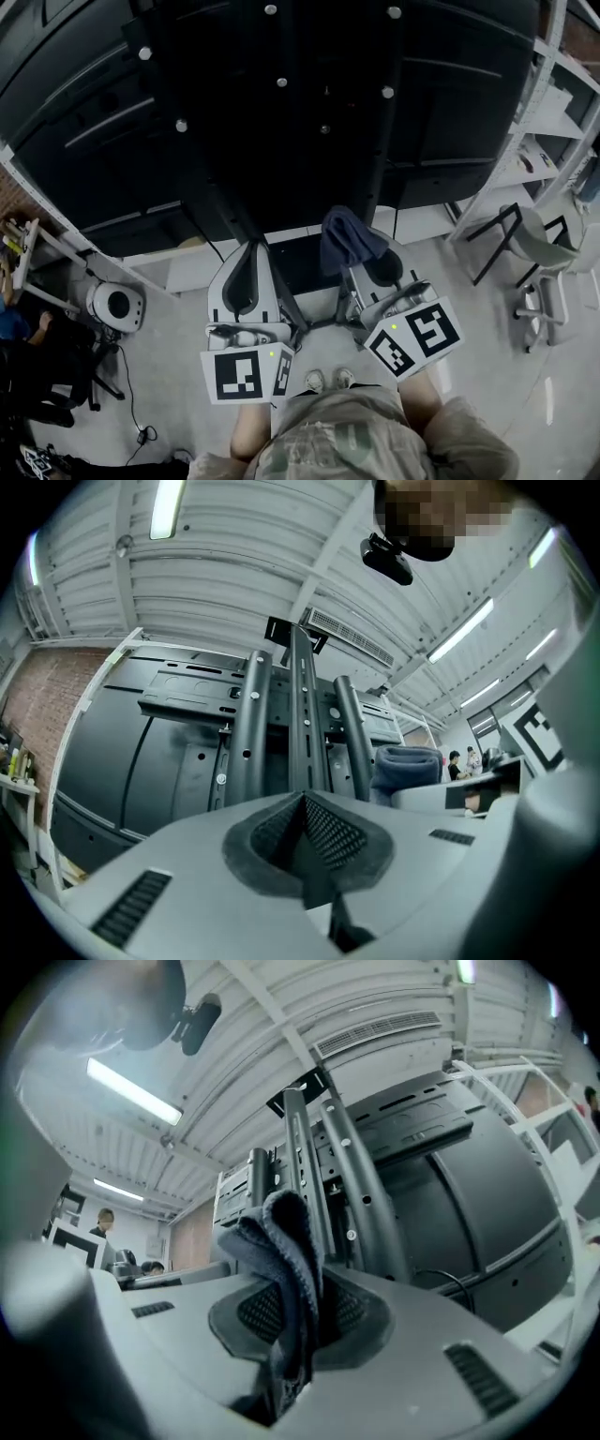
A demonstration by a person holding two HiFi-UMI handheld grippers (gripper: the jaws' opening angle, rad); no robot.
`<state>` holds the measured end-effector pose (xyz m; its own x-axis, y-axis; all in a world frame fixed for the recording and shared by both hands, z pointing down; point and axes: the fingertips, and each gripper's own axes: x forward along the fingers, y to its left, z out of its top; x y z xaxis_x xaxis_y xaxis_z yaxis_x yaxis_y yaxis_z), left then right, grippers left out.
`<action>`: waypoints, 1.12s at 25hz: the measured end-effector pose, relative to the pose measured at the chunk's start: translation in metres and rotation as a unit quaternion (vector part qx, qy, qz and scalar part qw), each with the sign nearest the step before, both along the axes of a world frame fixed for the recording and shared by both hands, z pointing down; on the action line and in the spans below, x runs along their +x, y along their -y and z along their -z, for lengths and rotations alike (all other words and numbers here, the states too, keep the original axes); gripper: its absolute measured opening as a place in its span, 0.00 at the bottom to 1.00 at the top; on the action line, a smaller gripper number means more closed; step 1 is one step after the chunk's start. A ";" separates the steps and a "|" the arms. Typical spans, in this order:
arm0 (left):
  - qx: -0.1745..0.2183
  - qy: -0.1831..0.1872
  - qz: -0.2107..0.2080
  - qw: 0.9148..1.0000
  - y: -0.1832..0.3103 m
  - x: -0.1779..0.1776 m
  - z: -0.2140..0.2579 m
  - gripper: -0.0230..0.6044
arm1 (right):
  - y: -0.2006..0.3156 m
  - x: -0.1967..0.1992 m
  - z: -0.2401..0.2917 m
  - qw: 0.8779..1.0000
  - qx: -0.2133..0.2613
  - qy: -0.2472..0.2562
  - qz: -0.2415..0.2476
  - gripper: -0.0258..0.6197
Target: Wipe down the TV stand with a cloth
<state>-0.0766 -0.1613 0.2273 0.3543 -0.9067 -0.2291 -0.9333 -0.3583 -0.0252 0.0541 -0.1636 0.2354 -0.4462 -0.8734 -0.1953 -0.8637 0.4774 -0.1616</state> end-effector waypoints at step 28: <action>0.056 0.025 -0.113 0.992 0.026 0.084 0.045 0.06 | 0.032 0.047 0.279 0.716 0.290 -0.513 -0.375 0.13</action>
<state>0.0076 -0.1873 0.1820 0.5587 -0.7729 -0.3007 -0.8263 -0.5499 -0.1218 0.1009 -0.1953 -0.0436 -0.0636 -0.8469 -0.5279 -0.4342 -0.4528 0.7787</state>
